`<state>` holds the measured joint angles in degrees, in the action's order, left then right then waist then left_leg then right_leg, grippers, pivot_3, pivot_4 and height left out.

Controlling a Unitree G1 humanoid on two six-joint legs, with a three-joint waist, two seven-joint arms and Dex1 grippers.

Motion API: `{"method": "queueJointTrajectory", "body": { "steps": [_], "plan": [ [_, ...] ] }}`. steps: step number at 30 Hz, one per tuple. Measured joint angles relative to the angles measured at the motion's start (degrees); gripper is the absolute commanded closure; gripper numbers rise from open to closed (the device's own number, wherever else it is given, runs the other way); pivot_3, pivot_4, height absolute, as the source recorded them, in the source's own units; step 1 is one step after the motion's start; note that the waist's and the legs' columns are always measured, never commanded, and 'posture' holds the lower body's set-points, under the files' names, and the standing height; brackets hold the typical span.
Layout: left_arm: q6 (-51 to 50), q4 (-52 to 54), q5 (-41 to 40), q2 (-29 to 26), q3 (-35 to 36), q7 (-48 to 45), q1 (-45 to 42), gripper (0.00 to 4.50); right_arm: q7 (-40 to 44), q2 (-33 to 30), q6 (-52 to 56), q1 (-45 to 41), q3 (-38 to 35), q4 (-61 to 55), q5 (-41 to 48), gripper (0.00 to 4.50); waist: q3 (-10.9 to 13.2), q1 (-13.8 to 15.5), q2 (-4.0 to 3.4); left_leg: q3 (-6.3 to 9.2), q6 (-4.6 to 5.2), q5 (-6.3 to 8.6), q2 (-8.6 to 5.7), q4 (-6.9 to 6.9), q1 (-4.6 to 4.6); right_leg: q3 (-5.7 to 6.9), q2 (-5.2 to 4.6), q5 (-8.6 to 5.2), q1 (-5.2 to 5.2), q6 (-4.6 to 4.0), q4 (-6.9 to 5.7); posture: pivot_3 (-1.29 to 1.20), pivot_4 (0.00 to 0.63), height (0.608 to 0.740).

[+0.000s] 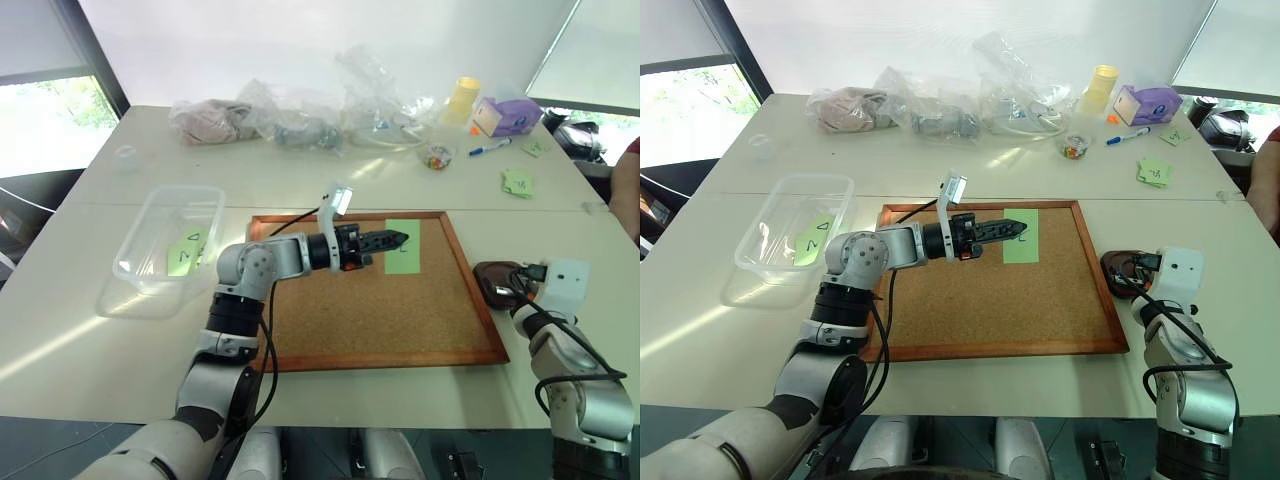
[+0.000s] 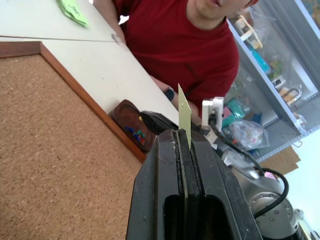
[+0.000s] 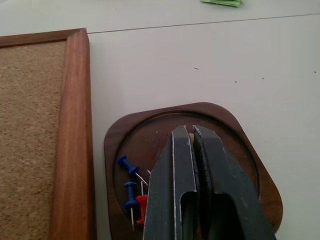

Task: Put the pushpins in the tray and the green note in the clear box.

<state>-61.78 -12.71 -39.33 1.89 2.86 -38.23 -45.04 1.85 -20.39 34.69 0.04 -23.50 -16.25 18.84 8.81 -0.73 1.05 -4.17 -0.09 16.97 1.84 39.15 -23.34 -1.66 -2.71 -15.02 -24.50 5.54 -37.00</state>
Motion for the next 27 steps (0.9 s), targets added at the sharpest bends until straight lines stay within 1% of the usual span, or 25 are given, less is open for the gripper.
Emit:
{"method": "queueJointTrajectory", "body": {
  "steps": [5, 6, 16, 20, 22, 23, 27],
  "plan": [
    [-0.03, 0.0, -0.05, 0.07, -0.06, 0.0, 0.0, 4.5, 0.02, 0.14, -0.03, 0.17, -0.01, 0.25, -0.03, 0.48, 0.0, -0.01, 0.0, 0.0, 0.0, 0.0, 0.0, 0.0, 0.0, 0.0, 0.0, 0.0, 0.0, 0.0, 0.0, 0.0, 0.15, 0.737],
    [-0.03, 0.0, -0.05, 0.07, -0.11, 0.0, 0.0, 4.5, -0.02, 0.15, -0.03, 0.17, -0.02, 0.25, -0.03, 0.03, 0.0, 0.0, 0.0, 0.0, 0.0, 0.0, 0.0, 0.0, 0.0, 0.0, 0.0, 0.0, 0.0, 0.0, 0.0, 0.0, 0.15, 0.737],
    [0.33, 0.0, -0.04, 0.0, -0.42, 0.0, 0.0, 4.5, -0.74, 1.33, -0.98, -0.02, -1.63, -0.06, 0.46, 0.03, 0.0, 0.0, 0.0, 0.0, 0.0, 0.0, 0.0, 0.0, 0.0, 0.0, 0.0, 0.0, 0.0, 0.0, 0.0, 0.0, 0.15, 0.737],
    [3.74, 0.06, 0.11, -2.04, 0.29, 0.17, -1.17, 4.5, 0.38, 0.77, -4.29, -0.27, -1.54, -5.27, 0.19, 0.03, 0.01, -0.12, -0.02, 0.01, 0.0, 0.0, 0.0, 0.0, 0.01, 0.0, 0.03, 0.0, 0.0, 0.0, -0.01, 0.0, 0.15, 0.737],
    [5.29, 0.27, 0.71, -5.31, 1.22, 1.24, -3.89, 4.5, 2.37, -1.22, -4.02, -0.73, -0.64, -9.07, 0.86, 0.03, 0.03, -0.34, -0.04, 0.02, 0.0, 0.0, 0.01, 0.0, 0.02, -0.01, 0.06, 0.0, -0.01, 0.0, -0.02, 0.0, 0.15, 0.737],
    [6.18, 0.58, 1.46, -8.18, 1.99, 1.84, -5.66, 4.5, 3.96, -2.32, -3.15, -1.3, 0.21, -11.55, 2.08, 0.03, 0.04, -0.52, -0.05, 0.02, 0.0, 0.0, 0.02, -0.01, 0.04, -0.02, 0.09, 0.0, -0.01, 0.0, -0.05, 0.0, 0.15, 0.737],
    [7.19, 1.8, 6.28, -23.41, 3.82, 4.0, -10.62, 4.5, 11.1, -4.92, 2.93, -5.36, 6.75, -20.41, 10.67, 0.03, 0.05, -1.15, -0.07, 0.33, -0.01, 0.0, 0.02, -0.11, 0.09, 0.01, 0.2, 0.0, -0.01, -0.01, -0.1, 0.0, 0.15, 0.737]
  ]
}}
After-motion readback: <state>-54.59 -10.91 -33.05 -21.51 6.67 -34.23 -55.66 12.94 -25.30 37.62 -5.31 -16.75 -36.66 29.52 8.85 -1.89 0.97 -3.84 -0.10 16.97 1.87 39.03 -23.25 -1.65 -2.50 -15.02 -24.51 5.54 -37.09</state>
